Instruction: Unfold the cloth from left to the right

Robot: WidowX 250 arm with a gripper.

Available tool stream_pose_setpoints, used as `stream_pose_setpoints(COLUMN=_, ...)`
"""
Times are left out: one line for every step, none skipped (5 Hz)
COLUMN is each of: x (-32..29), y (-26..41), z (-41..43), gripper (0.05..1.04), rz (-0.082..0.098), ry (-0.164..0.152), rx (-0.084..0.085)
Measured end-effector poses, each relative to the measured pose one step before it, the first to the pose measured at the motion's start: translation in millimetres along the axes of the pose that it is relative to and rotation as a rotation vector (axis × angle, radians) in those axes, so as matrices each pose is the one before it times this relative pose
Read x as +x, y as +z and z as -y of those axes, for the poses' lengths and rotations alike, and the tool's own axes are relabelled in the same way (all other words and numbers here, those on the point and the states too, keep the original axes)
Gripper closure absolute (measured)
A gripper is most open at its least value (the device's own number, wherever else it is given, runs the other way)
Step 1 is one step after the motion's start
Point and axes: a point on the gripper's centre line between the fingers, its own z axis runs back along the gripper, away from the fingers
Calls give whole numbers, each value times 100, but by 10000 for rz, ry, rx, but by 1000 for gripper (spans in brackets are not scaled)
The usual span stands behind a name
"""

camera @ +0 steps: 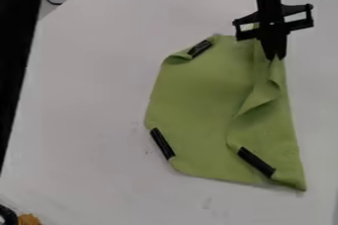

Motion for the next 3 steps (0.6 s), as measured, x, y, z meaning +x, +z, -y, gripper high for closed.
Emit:
stream_pose_setpoints(x=194, y=-1038, z=-555, gripper=826, rz=-160, ry=338, rx=-73)
stream_pose_setpoints(x=-241, y=-669, z=-562, gripper=551, rz=-16, ry=255, rx=212)
stream_pose_setpoints(x=-657, y=-679, z=-117, gripper=251, rz=-84, ry=-56, rx=-270)
